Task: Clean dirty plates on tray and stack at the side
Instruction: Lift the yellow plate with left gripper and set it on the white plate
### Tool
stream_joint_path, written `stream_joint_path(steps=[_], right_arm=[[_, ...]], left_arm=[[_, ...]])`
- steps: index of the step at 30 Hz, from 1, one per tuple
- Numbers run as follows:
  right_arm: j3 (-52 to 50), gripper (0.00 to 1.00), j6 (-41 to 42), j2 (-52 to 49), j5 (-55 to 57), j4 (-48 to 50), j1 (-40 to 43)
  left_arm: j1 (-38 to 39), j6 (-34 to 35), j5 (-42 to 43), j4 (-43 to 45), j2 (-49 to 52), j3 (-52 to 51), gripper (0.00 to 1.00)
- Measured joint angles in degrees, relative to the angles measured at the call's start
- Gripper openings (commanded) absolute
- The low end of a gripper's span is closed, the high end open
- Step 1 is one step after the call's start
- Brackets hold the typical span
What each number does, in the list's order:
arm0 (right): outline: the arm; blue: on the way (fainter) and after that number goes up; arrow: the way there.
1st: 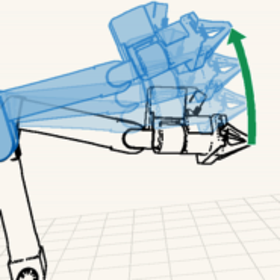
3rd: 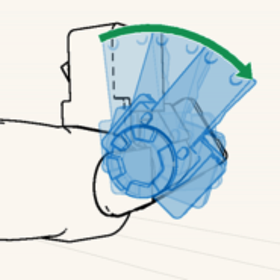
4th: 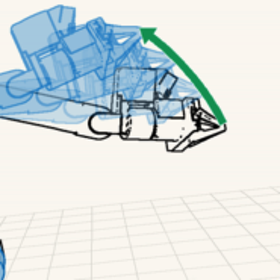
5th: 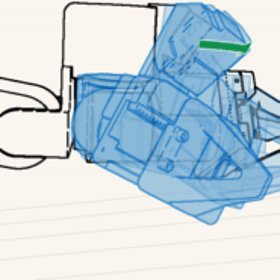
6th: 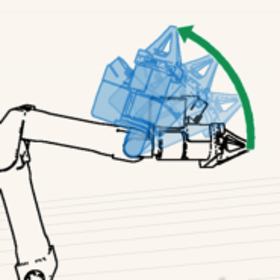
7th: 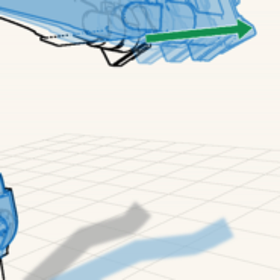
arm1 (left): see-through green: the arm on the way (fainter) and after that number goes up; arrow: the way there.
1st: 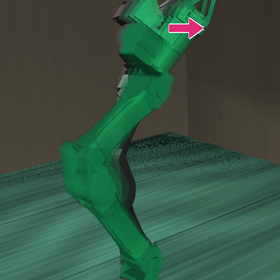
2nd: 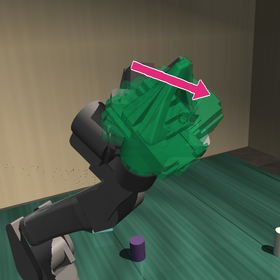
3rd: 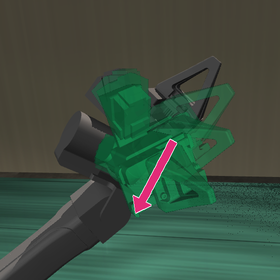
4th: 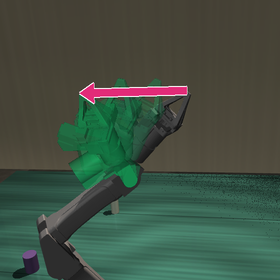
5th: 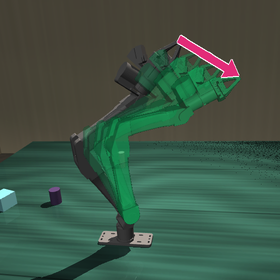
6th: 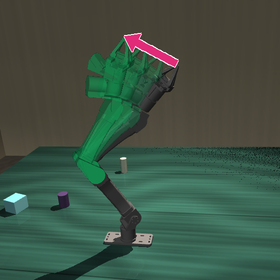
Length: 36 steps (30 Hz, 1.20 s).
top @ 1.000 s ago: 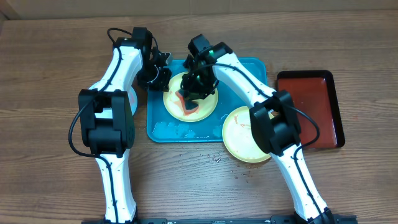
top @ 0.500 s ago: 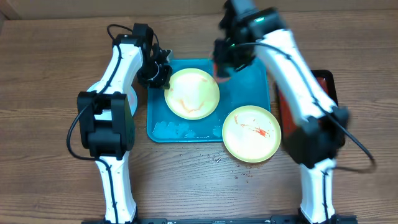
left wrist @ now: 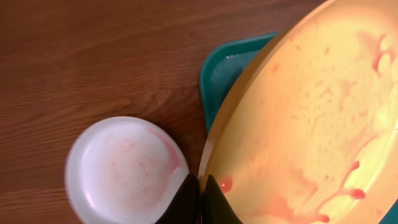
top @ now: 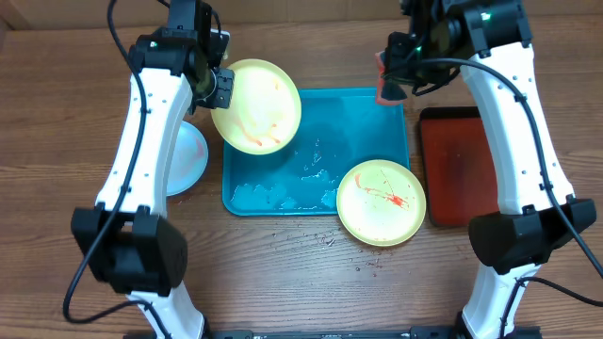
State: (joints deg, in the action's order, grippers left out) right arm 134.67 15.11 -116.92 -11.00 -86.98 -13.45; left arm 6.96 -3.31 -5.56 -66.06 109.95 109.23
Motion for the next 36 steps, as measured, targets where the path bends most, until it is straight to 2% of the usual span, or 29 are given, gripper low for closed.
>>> stream_joint_path(steps=[8,13,18,23,29,36], right_arm=[[0.0,0.04,0.04,0.0,0.55,-0.33,1.75],[0.0,0.04,0.04,0.0,1.01,-0.33,1.75],[0.0,0.04,0.07,0.0,1.6,-0.31,1.75],[0.0,0.04,0.04,0.0,2.01,-0.37,1.75],[0.0,0.04,0.02,0.0,2.1,-0.59,1.75],[0.0,0.04,0.02,0.0,2.27,-0.61,1.75]], left_arm=[[8.46,5.25,-19.45,0.59,-1.86,-0.33,0.04],[15.04,10.62,-32.52,4.63,-1.86,-4.31,0.04],[18.8,16.04,-40.7,7.58,-1.86,-9.77,0.04],[19.21,18.93,-44.41,10.29,-1.86,-14.4,0.04],[19.78,17.73,-49.0,12.02,-1.86,-15.56,0.04],[23.1,11.3,-58.47,16.83,-1.86,-15.56,0.04]])
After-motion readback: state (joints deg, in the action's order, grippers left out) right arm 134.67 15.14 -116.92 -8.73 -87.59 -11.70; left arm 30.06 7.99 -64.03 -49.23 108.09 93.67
